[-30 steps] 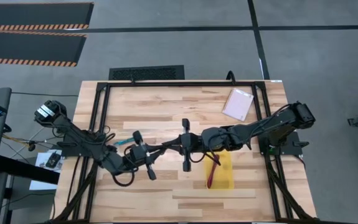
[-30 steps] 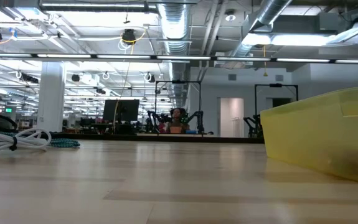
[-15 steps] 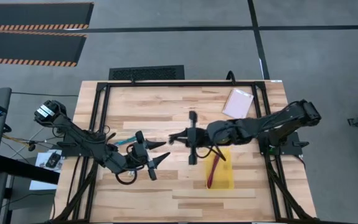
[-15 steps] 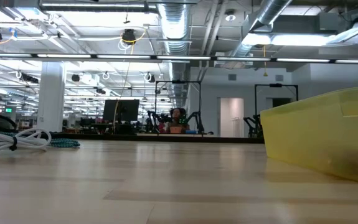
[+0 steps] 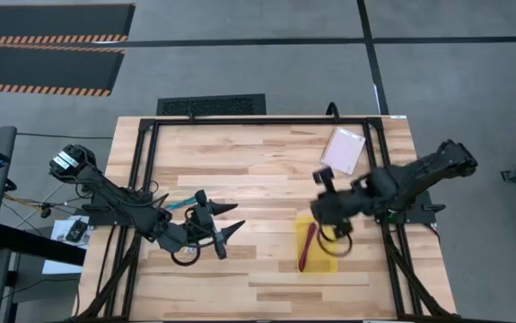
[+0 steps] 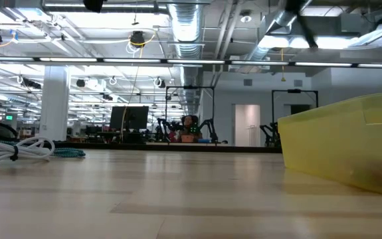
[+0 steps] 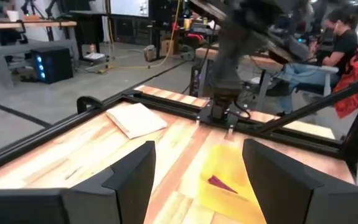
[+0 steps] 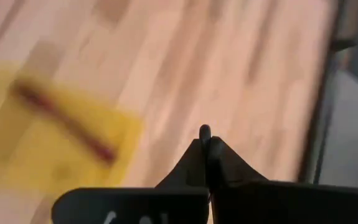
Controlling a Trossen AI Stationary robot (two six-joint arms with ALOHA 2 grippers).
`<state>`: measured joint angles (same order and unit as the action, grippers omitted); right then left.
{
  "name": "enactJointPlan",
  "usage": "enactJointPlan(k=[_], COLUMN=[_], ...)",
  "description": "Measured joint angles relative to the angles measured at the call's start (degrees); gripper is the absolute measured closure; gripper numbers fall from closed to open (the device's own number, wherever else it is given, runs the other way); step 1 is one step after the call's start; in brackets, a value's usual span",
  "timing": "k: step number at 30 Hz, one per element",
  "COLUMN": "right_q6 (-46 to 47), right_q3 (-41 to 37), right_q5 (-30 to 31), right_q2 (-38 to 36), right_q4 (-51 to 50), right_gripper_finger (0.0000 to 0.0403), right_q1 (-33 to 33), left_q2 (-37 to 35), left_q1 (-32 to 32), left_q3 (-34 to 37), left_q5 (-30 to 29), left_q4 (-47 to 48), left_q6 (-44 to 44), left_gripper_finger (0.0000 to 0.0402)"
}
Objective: Pick and place USB-C Cables
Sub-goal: Put the black charger cable into the yellow bin
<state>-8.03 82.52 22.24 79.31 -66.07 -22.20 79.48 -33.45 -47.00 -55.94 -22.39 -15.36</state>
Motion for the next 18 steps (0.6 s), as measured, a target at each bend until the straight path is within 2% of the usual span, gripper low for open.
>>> enactJointPlan(k=[4, 7, 11, 18], right_q6=[1.50, -4.50, -10.23, -9.87], right_q3=[-0.35, -0.35, -0.35, -0.33], right_q5=[-0.29, -1.30, -1.37, -6.19], right_q2=[3.56, 7.90, 14.46, 23.62], right_q4=[-7.41, -11.75, -12.87, -11.74], right_gripper_finger=[0.0398, 0.0392, 0.0397, 0.0398], right_q1=[-4.42, -7.01, -10.33, -15.02], left_q2=[0.00, 0.00, 0.00, 0.00], left_q1=[0.00, 0.00, 0.00, 0.02], left_q3=[0.00, 0.00, 0.00, 0.00], left_q5=[-0.01, 0.04, 0.06, 0.09], left_q4=[0.61, 1.69, 2.42, 4.46], left_q6=[-1.95, -2.40, -2.47, -2.47], left_gripper_finger=[0.0178, 0.0178, 0.0178, 0.0178])
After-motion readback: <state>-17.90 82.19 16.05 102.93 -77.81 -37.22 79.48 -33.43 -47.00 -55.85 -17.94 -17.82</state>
